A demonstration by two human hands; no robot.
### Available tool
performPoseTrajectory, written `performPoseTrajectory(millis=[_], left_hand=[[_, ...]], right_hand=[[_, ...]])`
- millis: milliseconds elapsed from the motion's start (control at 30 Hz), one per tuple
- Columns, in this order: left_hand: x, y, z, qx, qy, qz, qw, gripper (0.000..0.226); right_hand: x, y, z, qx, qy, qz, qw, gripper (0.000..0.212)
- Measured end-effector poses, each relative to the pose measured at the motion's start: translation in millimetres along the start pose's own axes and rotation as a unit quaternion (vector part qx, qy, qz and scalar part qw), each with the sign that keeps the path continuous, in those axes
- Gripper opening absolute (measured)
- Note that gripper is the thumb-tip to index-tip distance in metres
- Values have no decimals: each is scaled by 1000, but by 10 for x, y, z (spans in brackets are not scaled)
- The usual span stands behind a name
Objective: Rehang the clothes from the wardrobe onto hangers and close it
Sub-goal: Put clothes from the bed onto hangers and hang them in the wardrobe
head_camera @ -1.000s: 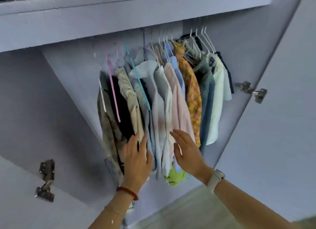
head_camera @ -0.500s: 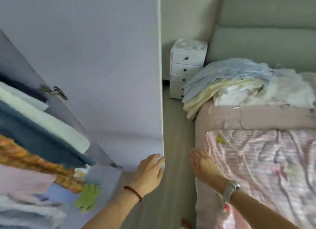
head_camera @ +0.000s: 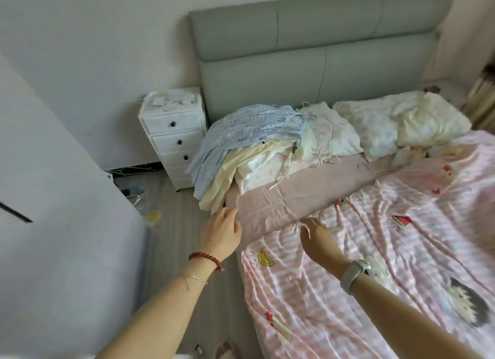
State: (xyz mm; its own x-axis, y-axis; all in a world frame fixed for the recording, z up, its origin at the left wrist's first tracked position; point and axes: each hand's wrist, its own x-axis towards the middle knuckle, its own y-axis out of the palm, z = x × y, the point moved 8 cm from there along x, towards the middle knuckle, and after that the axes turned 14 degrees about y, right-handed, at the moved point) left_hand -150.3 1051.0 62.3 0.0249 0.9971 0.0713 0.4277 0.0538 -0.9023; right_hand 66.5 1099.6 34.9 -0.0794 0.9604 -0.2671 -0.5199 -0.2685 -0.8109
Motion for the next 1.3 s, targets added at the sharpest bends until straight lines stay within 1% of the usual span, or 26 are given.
performPoseTrajectory(millis=[100, 267, 367, 533, 600, 667, 700, 733, 800, 867, 967, 1033, 1100, 1167, 1233, 1300], left_hand=[[632, -146, 176, 0, 14, -25, 1000, 29], [1571, -332, 517, 41, 36, -27, 998, 34], [2100, -330, 753, 47, 21, -16, 999, 36], [2971, 93, 1205, 31, 2, 10, 999, 43], [3284, 342, 1350, 13, 3, 15, 1000, 45], [3502, 589, 1451, 2, -2, 30, 1000, 46], [3582, 700, 1495, -1, -7, 35, 999, 46], [3650, 802, 1535, -8, -12, 36, 999, 45], [3740, 969, 1587, -33, -22, 40, 998, 43], [3770, 1087, 1645, -47, -34, 48, 997, 44], [3799, 1169, 1765, -48, -53, 52, 996, 45], [3805, 1187, 1825, -58, -63, 48, 995, 45], [3801, 1187, 1854, -75, -65, 40, 994, 44], [3784, 1165, 1867, -88, -67, 33, 993, 43], [3764, 1110, 1871, -95, -66, 21, 993, 43], [3758, 1007, 1849, -99, -60, 1, 993, 42]], right_hand=[[574, -149, 206, 25, 16, -18, 999, 36], [1550, -312, 552, 41, 36, -22, 998, 36], [2159, -363, 649, 60, 47, -25, 997, 37], [3340, -274, 583, 105, 78, -39, 991, 38], [3841, -169, 446, 121, 113, -28, 986, 37], [4245, -60, 297, 142, 156, -7, 977, 29], [4431, -22, 240, 157, 172, -4, 972, 22], [4594, -4, 199, 171, 191, -4, 967, 21], [4915, 5, 139, 202, 222, -7, 954, 29], [5175, 34, 128, 249, 245, 8, 937, 31], [5448, 64, 108, 277, 293, 24, 915, 26], [5566, 83, 124, 259, 304, 26, 917, 26], [5595, 73, 185, 232, 296, 4, 927, 17], [5522, -14, 279, 168, 270, -51, 947, 26], [5382, -144, 423, 87, 215, -120, 965, 30], [5224, -288, 583, 18, 158, -183, 970, 30]])
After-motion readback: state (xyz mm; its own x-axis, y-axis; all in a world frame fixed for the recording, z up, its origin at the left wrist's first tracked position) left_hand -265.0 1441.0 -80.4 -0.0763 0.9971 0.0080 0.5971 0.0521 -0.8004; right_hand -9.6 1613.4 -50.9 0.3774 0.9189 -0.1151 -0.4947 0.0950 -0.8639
